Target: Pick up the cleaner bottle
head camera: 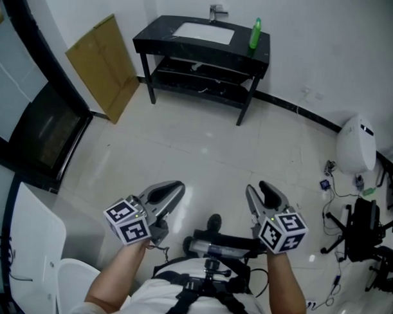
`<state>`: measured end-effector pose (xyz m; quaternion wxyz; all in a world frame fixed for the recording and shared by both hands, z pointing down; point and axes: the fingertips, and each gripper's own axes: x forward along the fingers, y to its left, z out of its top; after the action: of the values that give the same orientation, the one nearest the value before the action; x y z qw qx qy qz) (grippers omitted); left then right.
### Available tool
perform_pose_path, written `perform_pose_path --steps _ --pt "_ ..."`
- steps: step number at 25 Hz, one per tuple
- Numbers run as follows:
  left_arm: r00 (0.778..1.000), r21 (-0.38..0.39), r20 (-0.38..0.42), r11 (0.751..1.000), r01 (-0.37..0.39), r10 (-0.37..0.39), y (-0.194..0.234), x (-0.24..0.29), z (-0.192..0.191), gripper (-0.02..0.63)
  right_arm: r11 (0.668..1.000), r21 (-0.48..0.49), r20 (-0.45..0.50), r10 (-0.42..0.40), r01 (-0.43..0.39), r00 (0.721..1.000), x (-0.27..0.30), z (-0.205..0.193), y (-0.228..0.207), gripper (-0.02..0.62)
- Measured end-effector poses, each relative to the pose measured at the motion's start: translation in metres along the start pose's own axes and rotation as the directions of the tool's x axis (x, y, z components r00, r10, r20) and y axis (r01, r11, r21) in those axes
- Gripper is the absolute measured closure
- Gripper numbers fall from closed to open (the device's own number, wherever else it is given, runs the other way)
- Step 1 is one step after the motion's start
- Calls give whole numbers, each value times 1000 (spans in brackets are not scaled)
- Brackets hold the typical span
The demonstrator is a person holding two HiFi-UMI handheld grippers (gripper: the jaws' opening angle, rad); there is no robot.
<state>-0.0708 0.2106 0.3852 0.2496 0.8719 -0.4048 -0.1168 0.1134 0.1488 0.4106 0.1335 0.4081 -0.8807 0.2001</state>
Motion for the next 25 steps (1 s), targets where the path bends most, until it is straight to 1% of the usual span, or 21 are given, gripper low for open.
perform_pose_path --steps 3,8,12,17,21,25 --pt "999 6 10 999 -39 39 17 6 7 554 999 -2 -9 38 -38 999 28 5 -9 419" --pt "993 7 24 993 -119 119 59 22 29 554 996 6 -20 90 -90 996 82 22 -30 419" --pt "988 13 37 989 -150 149 86 51 53 554 994 7 -22 111 -110 994 116 46 -59 419" --pt "988 12 39 989 -148 147 106 99 74 554 994 9 -25 111 -111 994 146 75 -98 419" --pt "990 6 37 990 -138 138 117 123 84 555 993 8 -22 118 -118 993 163 91 -111 419" --pt "992 17 17 992 -123 123 131 145 96 554 993 10 3 119 -119 993 183 114 -121 419"
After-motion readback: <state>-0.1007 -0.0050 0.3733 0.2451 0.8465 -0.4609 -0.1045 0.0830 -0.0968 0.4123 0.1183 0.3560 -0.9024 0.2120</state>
